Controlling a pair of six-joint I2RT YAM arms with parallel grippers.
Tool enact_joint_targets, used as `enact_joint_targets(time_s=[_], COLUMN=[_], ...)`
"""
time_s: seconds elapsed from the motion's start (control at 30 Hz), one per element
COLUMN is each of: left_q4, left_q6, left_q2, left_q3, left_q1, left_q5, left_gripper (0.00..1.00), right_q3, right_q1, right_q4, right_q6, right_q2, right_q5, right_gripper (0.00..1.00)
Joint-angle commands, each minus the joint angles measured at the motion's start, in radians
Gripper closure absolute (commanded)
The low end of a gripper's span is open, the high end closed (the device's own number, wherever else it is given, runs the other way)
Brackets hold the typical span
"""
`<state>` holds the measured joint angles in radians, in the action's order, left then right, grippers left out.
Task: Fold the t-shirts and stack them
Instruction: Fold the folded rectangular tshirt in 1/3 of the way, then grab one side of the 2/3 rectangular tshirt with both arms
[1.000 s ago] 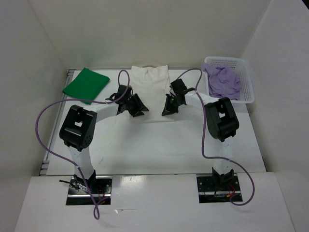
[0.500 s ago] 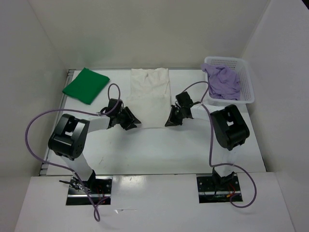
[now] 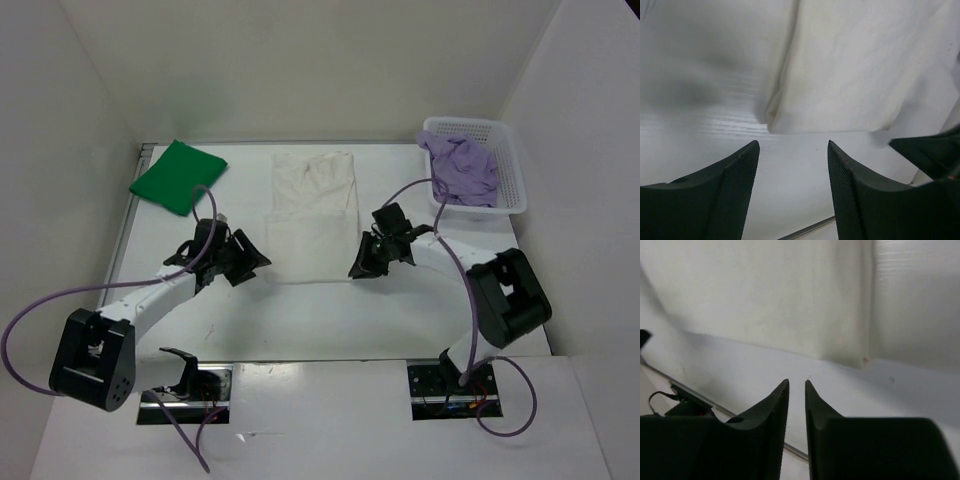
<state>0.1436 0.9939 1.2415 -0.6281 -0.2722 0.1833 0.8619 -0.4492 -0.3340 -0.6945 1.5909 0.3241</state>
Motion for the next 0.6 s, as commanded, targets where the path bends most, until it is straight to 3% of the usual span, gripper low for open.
enact_joint_targets(time_s=[0.0, 0.07, 0.3, 0.57], left_q4=[0.031, 0.007, -0.022, -0.088], left_q6=[-0.015, -0.015, -0.026, -0.023], left_q2=[0.022, 0.045, 0.133, 0.207], left_q3=[0.04, 0.05, 0.019, 0.022], left_q1=[0.005, 0.005, 0.005, 0.005], left_q5=[-0.001, 0.008, 0.044, 0.044], left_gripper=[0.36, 0.39, 0.44, 0.49], right_q3=[0.031, -0.012, -0.122, -0.112], right_q1=[0.015, 0.047, 0.112, 0.112], right_q4=[-0.054, -0.045, 0.033, 0.099], right_q6=[0.0, -0.013, -0.033, -0.043], right_q2=[-0.138, -0.163, -0.131, -0.026], right_q5=[-0.008, -0.022, -0.011, 0.021], right_gripper=[0.73, 0.64, 0.53, 0.54])
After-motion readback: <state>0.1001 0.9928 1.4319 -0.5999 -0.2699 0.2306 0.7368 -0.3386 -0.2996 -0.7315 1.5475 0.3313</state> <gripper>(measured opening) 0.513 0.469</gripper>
